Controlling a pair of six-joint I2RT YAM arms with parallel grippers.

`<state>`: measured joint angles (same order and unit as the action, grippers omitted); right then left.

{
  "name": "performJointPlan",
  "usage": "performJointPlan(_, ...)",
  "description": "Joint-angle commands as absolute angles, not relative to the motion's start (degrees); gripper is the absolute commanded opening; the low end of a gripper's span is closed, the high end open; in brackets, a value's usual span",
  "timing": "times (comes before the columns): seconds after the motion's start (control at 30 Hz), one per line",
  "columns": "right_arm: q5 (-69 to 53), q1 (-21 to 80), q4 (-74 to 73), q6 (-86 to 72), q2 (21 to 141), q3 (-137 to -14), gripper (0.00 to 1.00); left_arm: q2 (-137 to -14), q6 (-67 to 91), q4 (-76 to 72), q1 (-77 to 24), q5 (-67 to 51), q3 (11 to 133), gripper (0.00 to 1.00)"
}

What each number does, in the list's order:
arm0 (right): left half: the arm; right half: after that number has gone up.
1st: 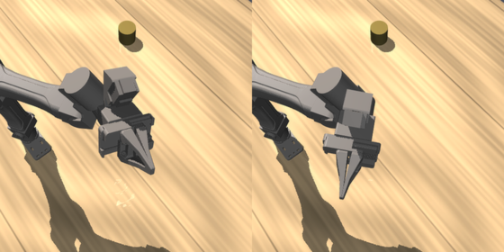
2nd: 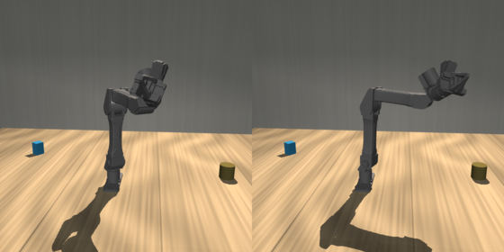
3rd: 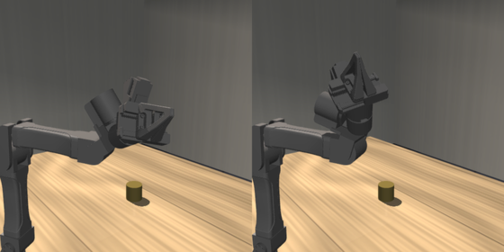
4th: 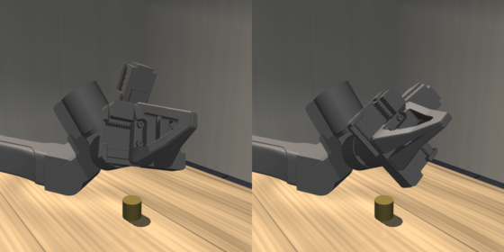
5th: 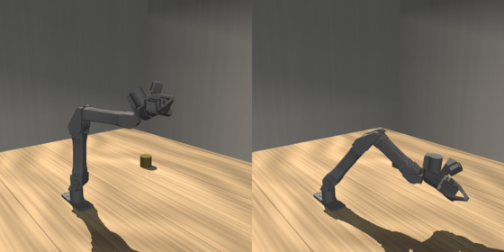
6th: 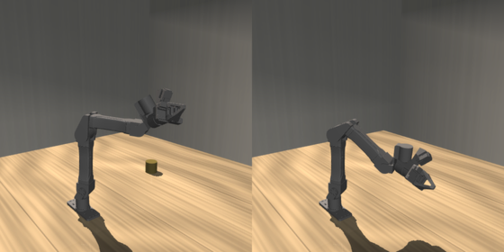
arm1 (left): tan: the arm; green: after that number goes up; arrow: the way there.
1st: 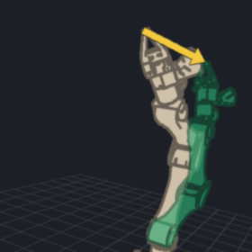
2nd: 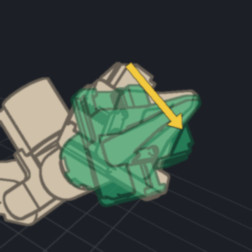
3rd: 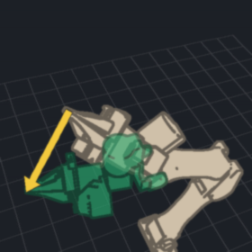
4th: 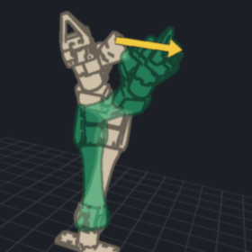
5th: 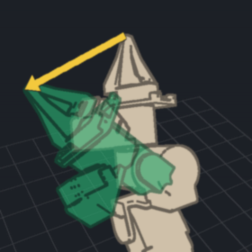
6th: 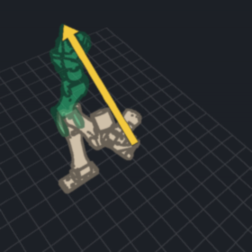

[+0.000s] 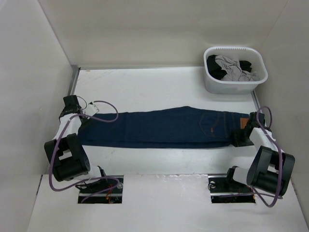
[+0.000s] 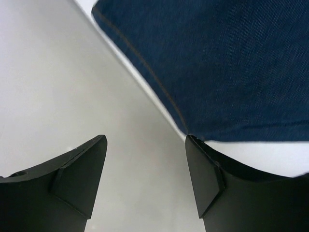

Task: Fold and stack the trousers
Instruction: Fold the trousers

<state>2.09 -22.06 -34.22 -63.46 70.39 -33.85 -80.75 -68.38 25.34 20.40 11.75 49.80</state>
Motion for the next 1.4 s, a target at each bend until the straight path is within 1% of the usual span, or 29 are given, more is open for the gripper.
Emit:
performJointPlan(0.0,4.13,-22.28,-26.90,-63.64,73.12,-33.57,0.45,-82.96,-64.61,23.73,19.12,10.72,52.03,0.65)
performJointPlan(0.03,4.04,-22.37,-26.63,-63.20,73.39,-33.66,0.43,-83.49,-63.90,23.56,18.94,10.90,52.29,0.65)
performJointPlan(0.1,2.99,-22.63,-25.76,-61.62,74.00,-34.01,0.58,-83.93,-62.85,24.08,18.85,10.99,53.08,0.65)
performJointPlan(0.13,1.94,-22.63,-25.40,-60.57,74.18,-34.19,0.63,-83.59,-62.75,24.60,18.77,10.73,53.26,0.64)
performJointPlan(0.17,0.98,-22.55,-24.79,-59.86,74.09,-34.19,0.58,-82.89,-63.28,25.22,18.77,10.29,52.91,0.64)
performJointPlan(0.23,0.70,-22.54,-23.04,-58.98,72.87,-33.67,0.39,-82.09,-65.29,26.36,18.77,9.41,51.95,0.64)
performJointPlan(0.33,0.18,-24.38,-21.45,-59.15,74.17,-32.87,0.28,-83.40,-66.36,26.19,18.94,9.85,50.45,0.66)
performJointPlan(0.4,-0.79,-25.00,-20.66,-59.41,75.58,-32.78,0.22,-85.42,-65.92,26.81,19.03,8.71,50.54,0.64)
performJointPlan(0.47,-0.44,-24.83,-19.52,-59.15,75.85,-33.13,0.08,-85.69,-66.53,25.94,18.68,7.04,50.10,0.63)
performJointPlan(0.53,0.78,-24.83,-19.16,-58.36,75.59,-34.45,0.00,-85.26,-66.27,23.48,15.71,4.67,50.10,0.64)
performJointPlan(0.63,3.68,-24.04,-20.21,-55.30,74.62,-37.69,0.00,-86.82,-66.00,21.10,8.86,4.30,49.40,0.67)
performJointPlan(0.73,8.68,-23.25,-23.37,-50.73,70.59,-42.44,0.00,-92.00,-65.83,19.96,4.28,6.76,50.00,0.65)
performJointPlan(0.8,12.64,-22.90,-25.48,-45.56,67.17,-46.56,0.00,-95.00,-64.61,18.90,2.17,8.25,50.97,0.64)
performJointPlan(0.87,16.59,-20.98,-26.45,-37.13,63.74,-51.31,0.00,-96.67,-63.20,17.94,0.14,8.96,51.68,0.64)
performJointPlan(0.93,20.20,-15.90,-25.32,-26.86,60.66,-55.44,0.00,-97.90,-61.97,17.14,-1.62,9.31,52.29,0.64)
performJointPlan(1.03,21.01,-2.90,-21.63,-10.85,57.93,-58.27,0.00,-99.31,-59.95,16.79,-3.38,9.84,52.82,0.65)
performJointPlan(1.13,21.88,16.67,-20.48,1.46,57.91,-59.50,0.00,-100.37,-58.45,16.79,-4.26,9.76,52.65,0.65)
performJointPlan(1.23,24.87,33.13,-20.83,6.66,64.13,-63.00,0.00,-101.34,-57.66,16.61,-4.79,9.93,52.29,0.64)
performJointPlan(1.37,22.32,46.07,-23.02,11.60,76.96,-70.64,0.00,-101.43,-57.30,16.26,-4.44,10.90,51.94,0.64)
